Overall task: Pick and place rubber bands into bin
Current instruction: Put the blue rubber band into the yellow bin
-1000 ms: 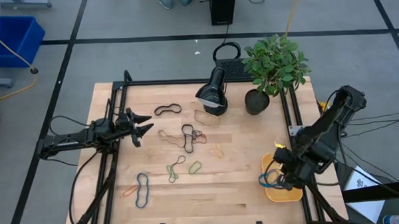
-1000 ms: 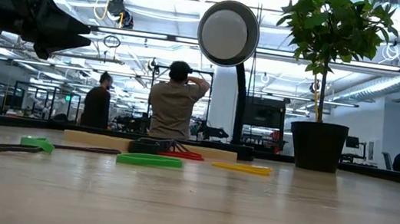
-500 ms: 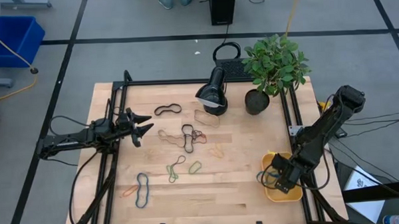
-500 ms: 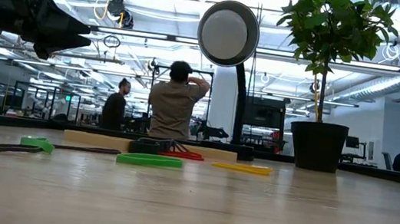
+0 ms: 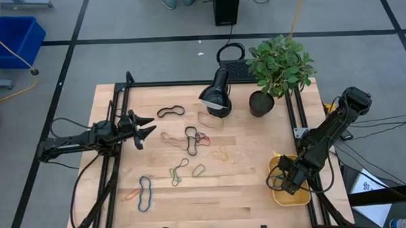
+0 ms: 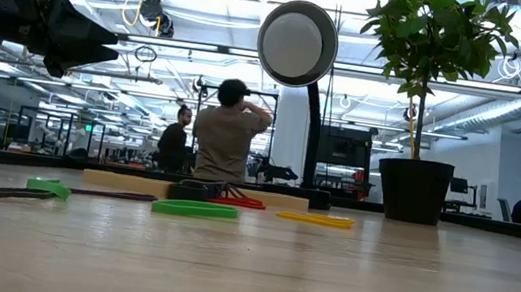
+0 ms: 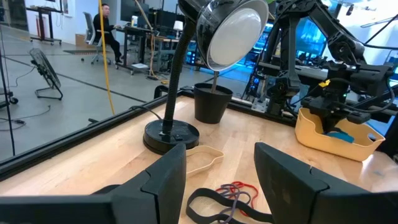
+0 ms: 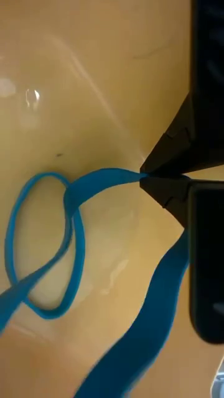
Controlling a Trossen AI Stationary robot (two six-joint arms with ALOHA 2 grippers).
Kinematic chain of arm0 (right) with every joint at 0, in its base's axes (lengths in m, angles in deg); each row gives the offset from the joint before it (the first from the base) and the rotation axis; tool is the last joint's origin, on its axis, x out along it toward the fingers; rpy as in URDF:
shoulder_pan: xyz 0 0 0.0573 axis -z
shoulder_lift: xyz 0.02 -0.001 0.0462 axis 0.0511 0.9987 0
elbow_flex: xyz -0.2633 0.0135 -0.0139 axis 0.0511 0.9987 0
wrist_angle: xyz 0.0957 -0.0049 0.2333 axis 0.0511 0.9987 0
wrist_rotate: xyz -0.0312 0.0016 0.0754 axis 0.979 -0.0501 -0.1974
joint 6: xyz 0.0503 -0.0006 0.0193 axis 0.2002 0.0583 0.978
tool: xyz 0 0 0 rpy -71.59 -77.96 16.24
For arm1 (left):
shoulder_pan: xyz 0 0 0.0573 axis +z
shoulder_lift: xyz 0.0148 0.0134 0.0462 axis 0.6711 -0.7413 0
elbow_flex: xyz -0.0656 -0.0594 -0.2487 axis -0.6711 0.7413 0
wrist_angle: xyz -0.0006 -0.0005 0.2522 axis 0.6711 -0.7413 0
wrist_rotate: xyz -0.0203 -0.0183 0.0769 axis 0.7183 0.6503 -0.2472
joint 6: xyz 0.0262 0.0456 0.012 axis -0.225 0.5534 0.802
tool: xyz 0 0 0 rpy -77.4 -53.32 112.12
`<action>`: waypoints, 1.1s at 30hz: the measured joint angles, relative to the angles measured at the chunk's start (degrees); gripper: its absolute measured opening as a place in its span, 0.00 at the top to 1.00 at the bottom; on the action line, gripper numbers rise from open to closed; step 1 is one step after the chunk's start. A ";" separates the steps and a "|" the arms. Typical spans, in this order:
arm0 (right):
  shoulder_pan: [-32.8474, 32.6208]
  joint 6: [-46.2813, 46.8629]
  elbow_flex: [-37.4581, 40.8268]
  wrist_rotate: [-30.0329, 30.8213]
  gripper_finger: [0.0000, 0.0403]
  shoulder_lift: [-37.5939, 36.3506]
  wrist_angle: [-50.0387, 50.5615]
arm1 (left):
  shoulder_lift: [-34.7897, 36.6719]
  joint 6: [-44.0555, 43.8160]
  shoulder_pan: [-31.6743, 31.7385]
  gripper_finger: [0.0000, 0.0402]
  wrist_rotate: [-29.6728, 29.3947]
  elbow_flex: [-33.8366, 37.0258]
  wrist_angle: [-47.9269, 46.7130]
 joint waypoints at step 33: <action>0.03 -0.46 -3.56 10.77 0.57 -2.64 1.42 | -0.01 -0.31 -0.02 0.51 0.02 0.00 0.01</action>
